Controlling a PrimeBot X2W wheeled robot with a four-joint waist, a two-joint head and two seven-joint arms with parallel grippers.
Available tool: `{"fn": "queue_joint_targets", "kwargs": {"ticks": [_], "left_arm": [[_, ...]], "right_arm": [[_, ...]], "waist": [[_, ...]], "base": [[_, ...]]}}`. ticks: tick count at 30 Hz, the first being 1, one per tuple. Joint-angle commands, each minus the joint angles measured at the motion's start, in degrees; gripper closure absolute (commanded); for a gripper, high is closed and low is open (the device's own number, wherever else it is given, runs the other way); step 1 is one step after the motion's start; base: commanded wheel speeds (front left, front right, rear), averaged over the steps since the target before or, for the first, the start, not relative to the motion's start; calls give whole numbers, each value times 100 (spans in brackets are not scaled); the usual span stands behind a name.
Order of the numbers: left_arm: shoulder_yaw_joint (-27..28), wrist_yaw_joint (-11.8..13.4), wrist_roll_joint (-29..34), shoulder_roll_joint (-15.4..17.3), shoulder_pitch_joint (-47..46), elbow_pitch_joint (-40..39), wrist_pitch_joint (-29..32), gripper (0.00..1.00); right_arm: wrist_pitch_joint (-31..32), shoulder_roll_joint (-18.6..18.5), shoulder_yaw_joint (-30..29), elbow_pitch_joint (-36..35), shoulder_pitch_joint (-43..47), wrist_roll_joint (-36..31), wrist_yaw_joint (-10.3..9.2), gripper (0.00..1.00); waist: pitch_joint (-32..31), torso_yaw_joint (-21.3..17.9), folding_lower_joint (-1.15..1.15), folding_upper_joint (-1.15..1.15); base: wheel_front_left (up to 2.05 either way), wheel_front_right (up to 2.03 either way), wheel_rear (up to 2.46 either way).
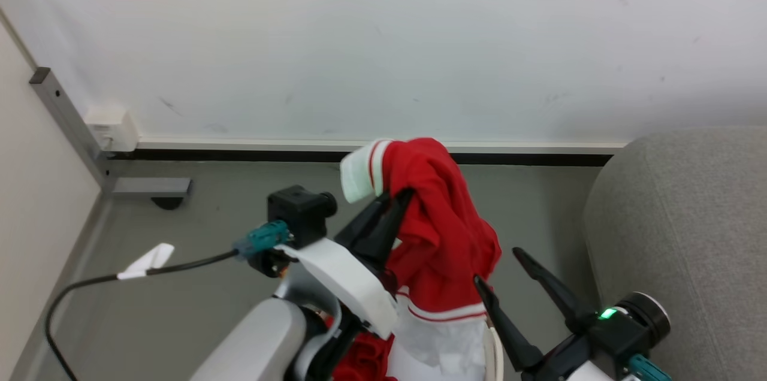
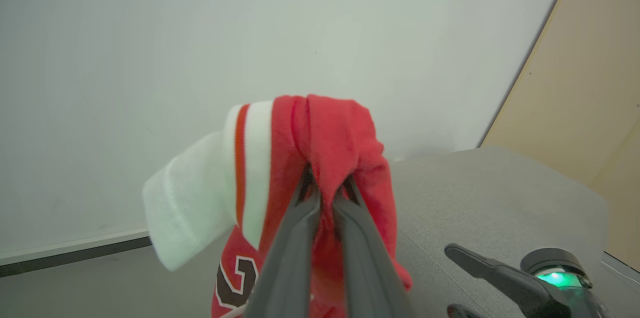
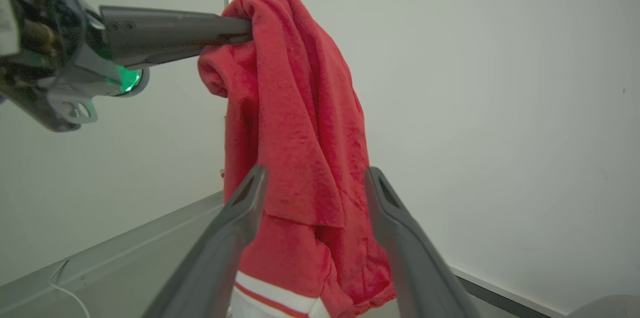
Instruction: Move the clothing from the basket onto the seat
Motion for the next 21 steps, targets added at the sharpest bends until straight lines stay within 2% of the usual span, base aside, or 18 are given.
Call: {"fn": "queue_joint_targets", "kwargs": {"ticks": [1, 6, 17, 18, 19, 20, 21], "left_arm": [[-85, -51, -19, -54, 73, 24, 1, 100], [-327, -129, 31, -217, 98, 45, 14, 100], [-801, -272, -8, -483, 64, -101, 93, 100], [-814, -262, -18, -497, 65, -116, 89, 100], [-821, -253, -21, -503, 70, -126, 87, 100], [-820, -241, -23, -500, 80, -133, 80, 100], [-814, -226, -26, -486, 96, -132, 79, 100]], "right_arm": [[113, -29, 101, 222, -171, -61, -12, 0], [429, 90, 378, 838, -527, -166, -12, 0], [569, 195, 936, 2167, -890, 286, -12, 0], [518, 189, 939, 2242, -903, 312, -12, 51], [457, 191, 906, 2298, -909, 359, -12, 84], [403, 209, 881, 2350, -906, 406, -12, 100], [332, 224, 865, 2381, -904, 454, -12, 100]], "waist": [[-21, 93, 0, 0], [-63, 304, 0, 0], [-159, 909, 0, 0], [-166, 946, 0, 0], [-172, 975, 0, 0], [-176, 996, 0, 0], [-178, 1012, 0, 0]], "base": [[0, 0, 0], [0, 0, 0], [0, 0, 0], [0, 0, 0], [0, 0, 0], [0, 0, 0], [0, 0, 0]]}}
